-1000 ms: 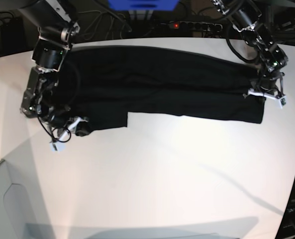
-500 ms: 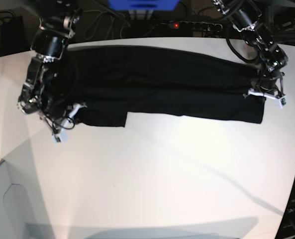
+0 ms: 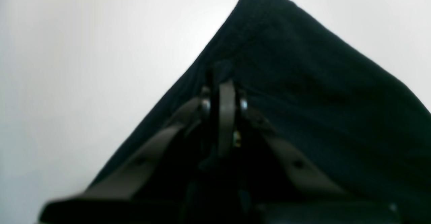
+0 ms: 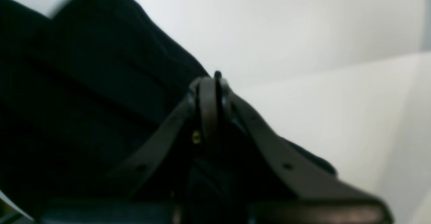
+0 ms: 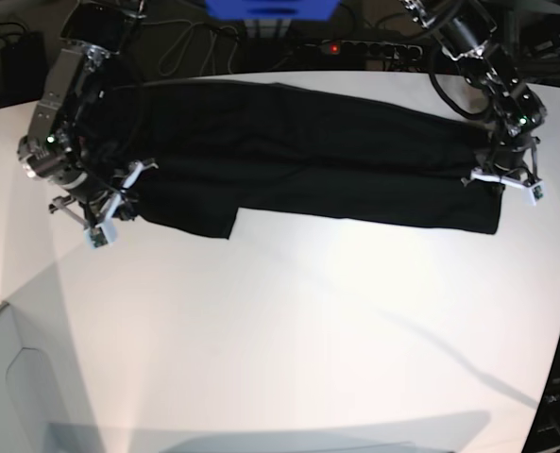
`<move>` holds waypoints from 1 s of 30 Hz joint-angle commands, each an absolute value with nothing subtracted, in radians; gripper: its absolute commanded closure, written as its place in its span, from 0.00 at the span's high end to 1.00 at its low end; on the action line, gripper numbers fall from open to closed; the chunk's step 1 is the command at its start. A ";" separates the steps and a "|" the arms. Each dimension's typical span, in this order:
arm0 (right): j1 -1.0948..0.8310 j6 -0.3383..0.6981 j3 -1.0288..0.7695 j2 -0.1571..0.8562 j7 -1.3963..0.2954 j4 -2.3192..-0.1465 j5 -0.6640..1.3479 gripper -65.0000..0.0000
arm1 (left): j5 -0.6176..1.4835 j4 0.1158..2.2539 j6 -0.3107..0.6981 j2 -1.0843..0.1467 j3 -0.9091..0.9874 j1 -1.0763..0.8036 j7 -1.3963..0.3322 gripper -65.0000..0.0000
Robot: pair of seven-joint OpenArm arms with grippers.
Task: Fold the T-shirt properly
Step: 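Grasp the sleeve corner with the right gripper and fold it onto the shirt, then raise the right gripper and reposition it over the folded end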
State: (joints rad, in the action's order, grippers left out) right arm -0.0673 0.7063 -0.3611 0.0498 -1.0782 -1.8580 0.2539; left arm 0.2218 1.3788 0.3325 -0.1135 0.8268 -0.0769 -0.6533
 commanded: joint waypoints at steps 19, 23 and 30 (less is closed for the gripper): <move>-0.309 0.698 -0.367 0.030 -1.063 -2.032 0.271 0.00 | 0.205 1.383 0.320 -0.116 0.828 -0.077 -0.687 0.00; -0.352 0.698 -0.367 0.030 -1.063 -2.032 0.271 0.00 | 0.205 1.383 0.320 -0.116 0.826 -0.077 -0.687 0.00; -0.395 0.698 -0.435 0.027 -1.063 -2.034 0.387 0.00 | 0.205 1.382 0.320 -0.116 0.826 -0.077 -0.687 0.00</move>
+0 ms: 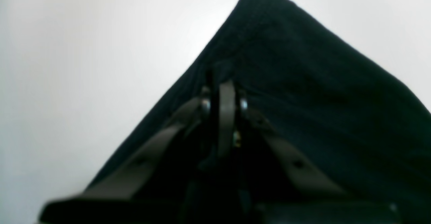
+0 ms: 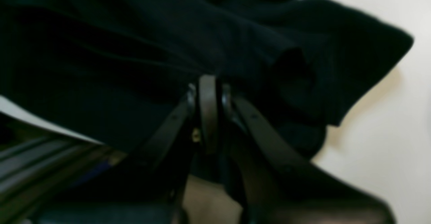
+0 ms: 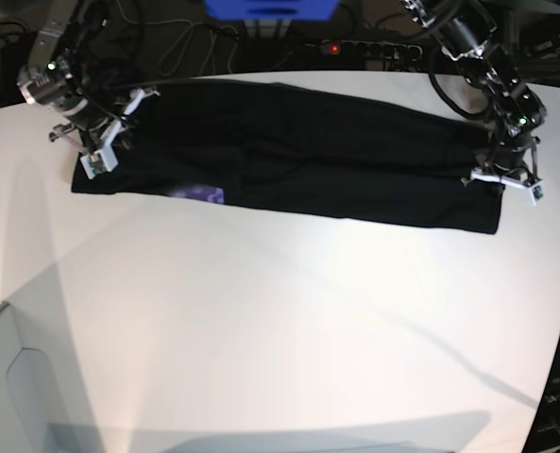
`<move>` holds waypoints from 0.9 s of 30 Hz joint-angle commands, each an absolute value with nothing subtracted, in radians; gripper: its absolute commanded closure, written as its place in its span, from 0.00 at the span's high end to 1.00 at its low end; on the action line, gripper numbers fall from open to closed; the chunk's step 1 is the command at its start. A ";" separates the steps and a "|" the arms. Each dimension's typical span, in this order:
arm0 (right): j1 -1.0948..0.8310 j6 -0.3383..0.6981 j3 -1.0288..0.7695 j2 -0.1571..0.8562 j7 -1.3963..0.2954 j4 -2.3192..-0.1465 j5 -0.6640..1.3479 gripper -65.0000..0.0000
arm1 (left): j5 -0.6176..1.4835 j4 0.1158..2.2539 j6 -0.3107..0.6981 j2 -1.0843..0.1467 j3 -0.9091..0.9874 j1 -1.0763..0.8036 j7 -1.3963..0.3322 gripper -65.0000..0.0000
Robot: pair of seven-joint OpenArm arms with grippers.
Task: Fold the T-shirt properly
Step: 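Raise the right gripper and reposition it over the folded end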
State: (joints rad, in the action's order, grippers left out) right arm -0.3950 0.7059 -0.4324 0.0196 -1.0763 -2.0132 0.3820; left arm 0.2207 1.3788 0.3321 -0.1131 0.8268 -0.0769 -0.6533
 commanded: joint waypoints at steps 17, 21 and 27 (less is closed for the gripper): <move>-0.404 0.698 -0.441 0.053 -0.964 -2.046 0.440 0.00 | 0.205 1.382 0.320 -0.116 0.825 -0.077 -0.687 0.00; -0.394 0.698 -0.441 0.085 -0.875 -2.046 0.440 0.00 | 0.205 1.382 0.320 -0.116 0.825 -0.076 -0.687 0.00; -0.398 0.698 -0.441 0.094 -0.756 -2.046 0.440 0.00 | 0.205 1.382 0.320 -0.116 0.825 -0.076 -0.687 0.00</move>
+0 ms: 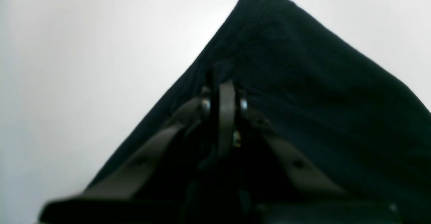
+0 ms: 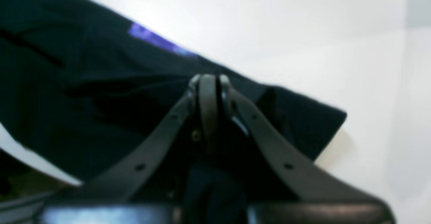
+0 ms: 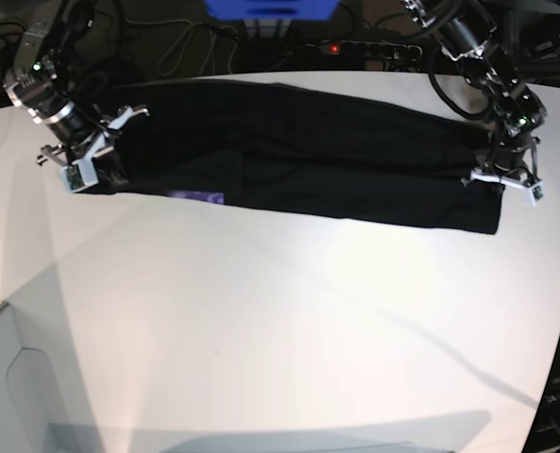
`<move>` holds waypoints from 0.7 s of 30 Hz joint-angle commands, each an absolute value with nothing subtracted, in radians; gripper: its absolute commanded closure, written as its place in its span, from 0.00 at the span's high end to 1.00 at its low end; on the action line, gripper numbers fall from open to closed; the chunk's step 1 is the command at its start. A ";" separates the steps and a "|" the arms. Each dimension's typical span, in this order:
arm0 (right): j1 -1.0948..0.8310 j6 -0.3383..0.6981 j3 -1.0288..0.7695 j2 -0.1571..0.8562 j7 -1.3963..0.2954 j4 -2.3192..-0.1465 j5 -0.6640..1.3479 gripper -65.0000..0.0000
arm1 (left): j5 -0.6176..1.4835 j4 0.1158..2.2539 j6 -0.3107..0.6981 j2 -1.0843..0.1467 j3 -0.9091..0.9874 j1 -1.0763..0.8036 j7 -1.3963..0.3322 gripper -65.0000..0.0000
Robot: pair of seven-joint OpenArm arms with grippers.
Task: Fold the T-shirt properly
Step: 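Raise the right gripper and reposition it over the folded end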
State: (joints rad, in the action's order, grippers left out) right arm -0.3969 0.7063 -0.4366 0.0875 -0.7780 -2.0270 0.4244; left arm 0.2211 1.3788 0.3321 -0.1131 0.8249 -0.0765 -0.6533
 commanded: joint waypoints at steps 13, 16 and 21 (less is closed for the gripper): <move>-0.403 0.698 -0.341 0.200 -0.723 -2.043 0.440 0.00 | 0.200 1.382 0.320 -0.116 0.823 -0.058 -0.687 0.00; -0.433 0.698 -0.300 0.226 -0.723 -2.043 0.440 0.00 | 0.202 1.382 0.320 -0.116 0.823 -0.056 -0.687 0.00; -0.498 0.698 -0.209 0.269 -0.723 -2.040 0.440 0.00 | 0.202 1.382 0.320 -0.116 0.823 -0.056 -0.687 0.00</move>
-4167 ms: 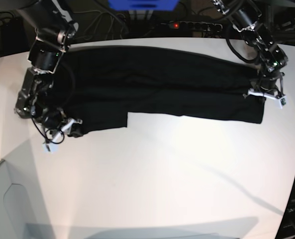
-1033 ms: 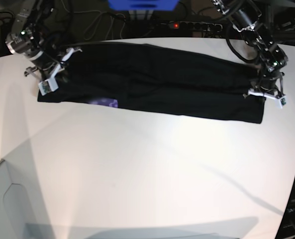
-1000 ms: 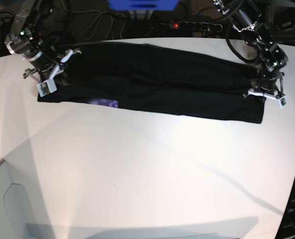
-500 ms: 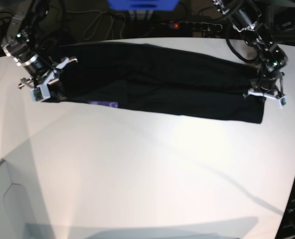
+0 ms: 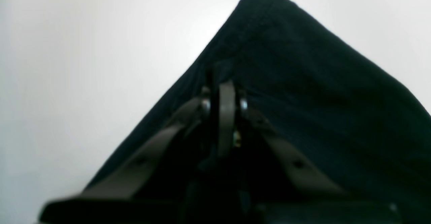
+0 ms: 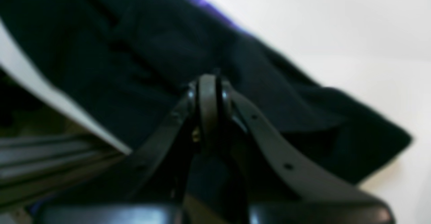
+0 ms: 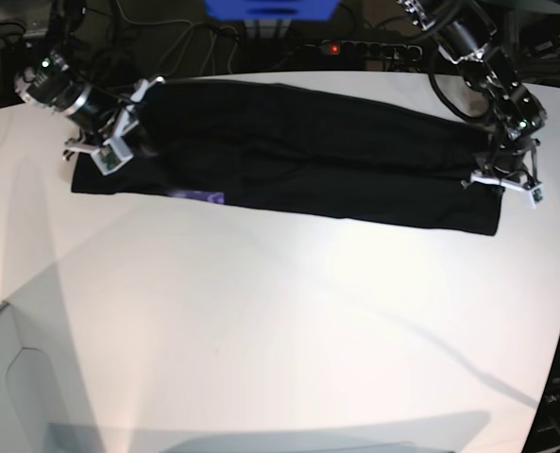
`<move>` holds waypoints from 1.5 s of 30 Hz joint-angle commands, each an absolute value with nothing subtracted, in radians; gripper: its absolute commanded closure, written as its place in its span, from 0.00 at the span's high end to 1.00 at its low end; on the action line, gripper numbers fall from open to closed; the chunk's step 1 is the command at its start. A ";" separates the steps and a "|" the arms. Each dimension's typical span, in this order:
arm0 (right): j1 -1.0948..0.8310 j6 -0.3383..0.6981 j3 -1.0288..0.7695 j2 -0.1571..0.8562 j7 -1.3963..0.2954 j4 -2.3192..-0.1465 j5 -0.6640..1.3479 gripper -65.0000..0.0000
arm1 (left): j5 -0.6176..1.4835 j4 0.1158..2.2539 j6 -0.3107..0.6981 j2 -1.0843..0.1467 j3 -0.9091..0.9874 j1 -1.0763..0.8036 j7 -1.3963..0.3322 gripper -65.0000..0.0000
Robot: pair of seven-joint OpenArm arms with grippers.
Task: Fold the T-shirt properly
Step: 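Raise the right gripper and reposition it over the folded end, then grasp the folded end with the right gripper and pull it outward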
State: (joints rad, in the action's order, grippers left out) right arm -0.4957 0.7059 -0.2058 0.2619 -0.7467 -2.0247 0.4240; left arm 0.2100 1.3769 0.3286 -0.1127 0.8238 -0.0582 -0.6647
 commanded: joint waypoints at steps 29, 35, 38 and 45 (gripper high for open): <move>-0.452 0.698 -0.005 0.196 -0.734 -2.015 0.808 0.00 | 0.205 1.380 0.320 -0.116 0.823 -0.059 -0.685 0.00; -0.394 0.698 -0.186 0.128 -0.881 -1.877 1.038 0.00 | 0.205 1.380 0.320 -0.116 0.823 -0.056 -0.685 0.00; -0.337 0.698 -0.278 0.088 -1.004 -1.750 1.129 0.00 | 0.205 1.380 0.320 -0.116 0.823 -0.056 -0.685 0.00; -0.311 0.698 -0.348 0.042 -1.121 -1.646 1.152 0.00 | 0.205 1.337 0.320 -0.116 0.823 -0.054 -0.685 0.00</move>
